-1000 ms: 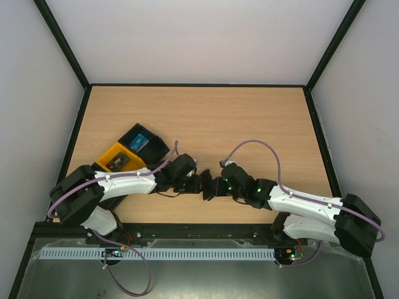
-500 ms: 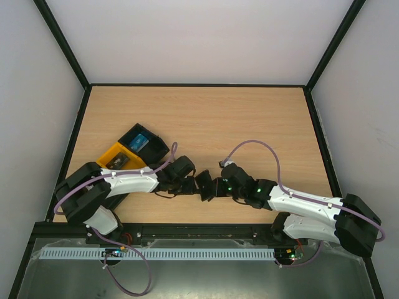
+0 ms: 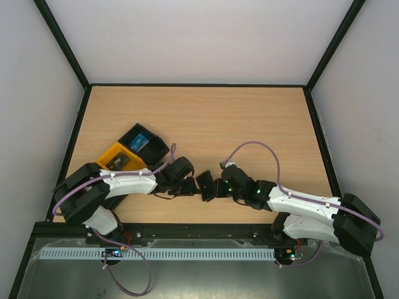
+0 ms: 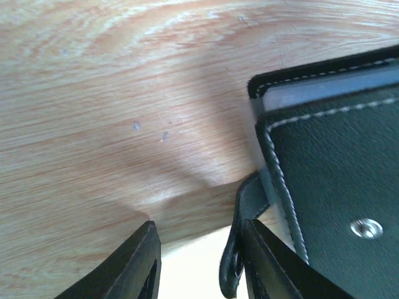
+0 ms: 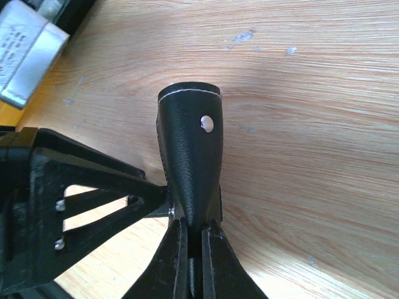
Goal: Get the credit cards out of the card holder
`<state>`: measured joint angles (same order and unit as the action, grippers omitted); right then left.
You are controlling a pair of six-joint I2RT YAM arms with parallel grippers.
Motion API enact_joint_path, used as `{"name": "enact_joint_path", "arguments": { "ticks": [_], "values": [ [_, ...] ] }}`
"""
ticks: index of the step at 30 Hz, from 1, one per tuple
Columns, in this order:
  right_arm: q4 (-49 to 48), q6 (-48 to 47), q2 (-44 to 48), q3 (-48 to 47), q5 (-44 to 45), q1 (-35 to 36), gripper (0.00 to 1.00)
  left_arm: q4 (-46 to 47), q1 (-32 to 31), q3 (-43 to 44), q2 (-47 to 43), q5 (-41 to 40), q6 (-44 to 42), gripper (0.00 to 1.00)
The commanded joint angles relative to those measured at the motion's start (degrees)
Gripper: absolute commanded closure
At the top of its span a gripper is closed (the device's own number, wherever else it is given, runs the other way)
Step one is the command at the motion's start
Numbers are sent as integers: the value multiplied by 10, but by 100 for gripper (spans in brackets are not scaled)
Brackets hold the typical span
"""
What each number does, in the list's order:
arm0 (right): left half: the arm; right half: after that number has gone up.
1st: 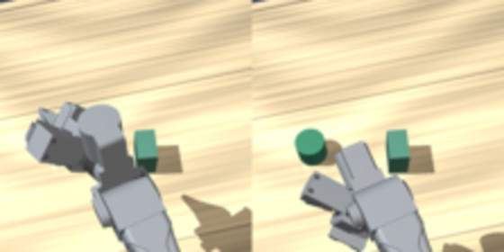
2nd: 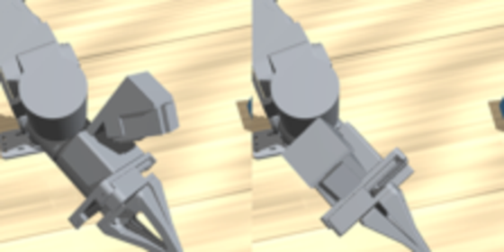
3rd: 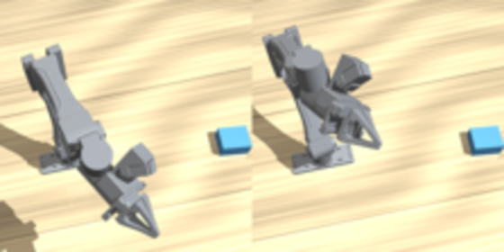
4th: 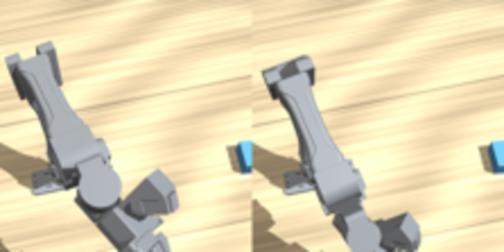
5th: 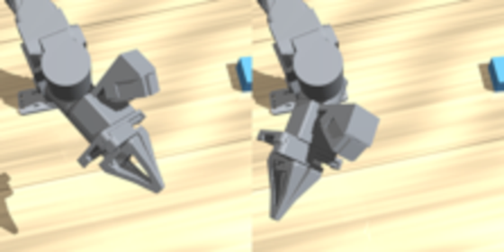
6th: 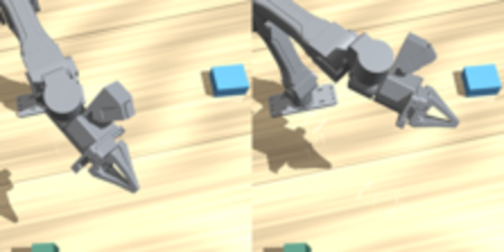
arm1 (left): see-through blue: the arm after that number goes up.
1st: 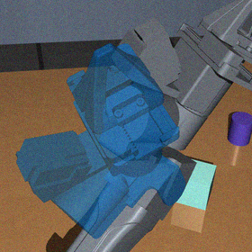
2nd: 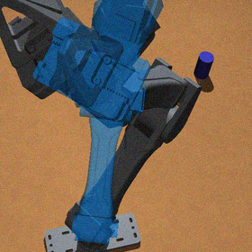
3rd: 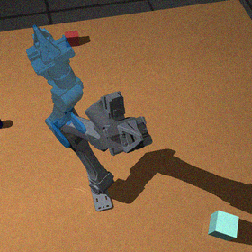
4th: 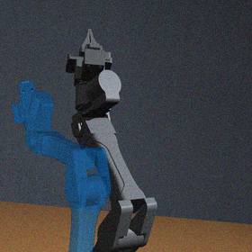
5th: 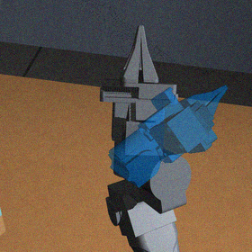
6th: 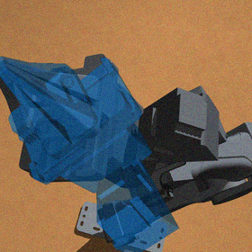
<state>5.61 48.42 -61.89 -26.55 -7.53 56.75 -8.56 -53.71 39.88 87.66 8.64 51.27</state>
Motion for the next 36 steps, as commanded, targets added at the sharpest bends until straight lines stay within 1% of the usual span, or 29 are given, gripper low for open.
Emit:
{"name": "enact_joint_path", "arguments": {
  "ticks": [1, 5, 9, 12, 13, 15, 16, 19, 23, 28, 31, 34, 36],
  "values": [
    [-35, -9, -13, 19, 31, 3, 98, 41, -1, -33, -14, 40, 19, 62],
    [-54, -5, -25, 30, 35, 3, 98, 70, -1, -51, -12, 59, 29, 62],
    [-62, -9, -35, 37, 39, 4, 98, 77, -1, -55, -1, 60, 31, 64],
    [-52, -17, -39, 35, 47, 3, 98, 75, -1, -48, 6, 57, 30, 68],
    [-47, -17, -39, 34, 50, 3, 96, 74, -1, -46, 7, 56, 29, 71],
    [-36, -16, -39, 32, 58, 3, 89, 73, -1, -42, 7, 57, 27, 80],
    [-30, -14, -37, 31, 63, 3, 84, 75, -1, -42, 6, 62, 22, 88],
    [-16, -1, -33, 33, 70, 3, 72, 85, -1, -43, -2, 80, 19, 97],
    [12, 10, -27, 20, 63, 3, 60, 89, -1, -44, -24, 90, 23, 97],
    [46, 1, -34, -17, 29, 4, 44, 97, -2, -40, -60, 103, 34, 97],
    [53, 1, -25, -28, 22, 7, 37, 101, -2, -36, -74, 108, 39, 97],
    [51, -5, -12, -29, 24, 9, 28, 97, -2, -29, -82, 107, 40, 97],
    [50, -9, -13, -29, 27, 8, 26, 94, -2, -26, -84, 105, 42, 97]
  ]
}}
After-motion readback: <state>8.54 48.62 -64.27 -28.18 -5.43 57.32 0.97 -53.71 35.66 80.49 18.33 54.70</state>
